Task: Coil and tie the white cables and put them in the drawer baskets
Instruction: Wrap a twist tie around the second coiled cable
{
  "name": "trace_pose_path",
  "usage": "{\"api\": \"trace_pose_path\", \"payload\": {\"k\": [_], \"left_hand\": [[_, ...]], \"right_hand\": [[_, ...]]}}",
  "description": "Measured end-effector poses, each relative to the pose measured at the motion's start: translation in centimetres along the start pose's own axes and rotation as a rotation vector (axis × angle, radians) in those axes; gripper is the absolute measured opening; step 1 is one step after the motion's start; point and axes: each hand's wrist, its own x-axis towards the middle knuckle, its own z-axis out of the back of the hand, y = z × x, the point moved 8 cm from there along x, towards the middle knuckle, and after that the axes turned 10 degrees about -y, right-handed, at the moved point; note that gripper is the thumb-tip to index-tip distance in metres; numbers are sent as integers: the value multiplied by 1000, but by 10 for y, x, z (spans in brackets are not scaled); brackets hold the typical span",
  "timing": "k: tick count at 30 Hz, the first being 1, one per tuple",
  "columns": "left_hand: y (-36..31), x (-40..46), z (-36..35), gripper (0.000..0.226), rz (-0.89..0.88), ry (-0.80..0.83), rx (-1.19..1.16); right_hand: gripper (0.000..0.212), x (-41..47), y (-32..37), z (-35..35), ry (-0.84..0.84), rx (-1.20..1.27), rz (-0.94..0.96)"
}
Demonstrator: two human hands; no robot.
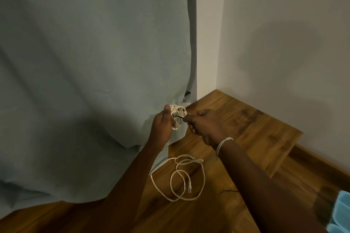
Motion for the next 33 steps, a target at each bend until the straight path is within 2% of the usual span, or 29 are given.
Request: {"api": "trace_pose_path", "payload": {"k": [4,7,10,14,17,22,25,33], "left_hand": [[-13,-9,-3,32,-119,24,22],[-19,-9,-1,33,-164,19,40],[-16,-8,-1,37,-150,43,72],[-18,-4,5,42,-148,39,71],[-19,-1,11,44,-141,4,80],[-20,-5,8,24,-152,10,87],[-16,-5,12,20,-112,-3,42],[-12,-3,10,46,40,-59,-30]], "right_hand": [[17,-2,-12,-12,8,162,-170],[17,1,-26,-21,25,251,-294],[4,-3,-25,-37,149,431,-352],[11,-15,-23,-51,331,599,-426],[17,-20,-26,-54,402,660,-446],[13,-23,-26,-53,283,606,-416],[9,-24,-22,-53,214,533,-367],[12,-24,-25,-48,44,532,-258]]}}
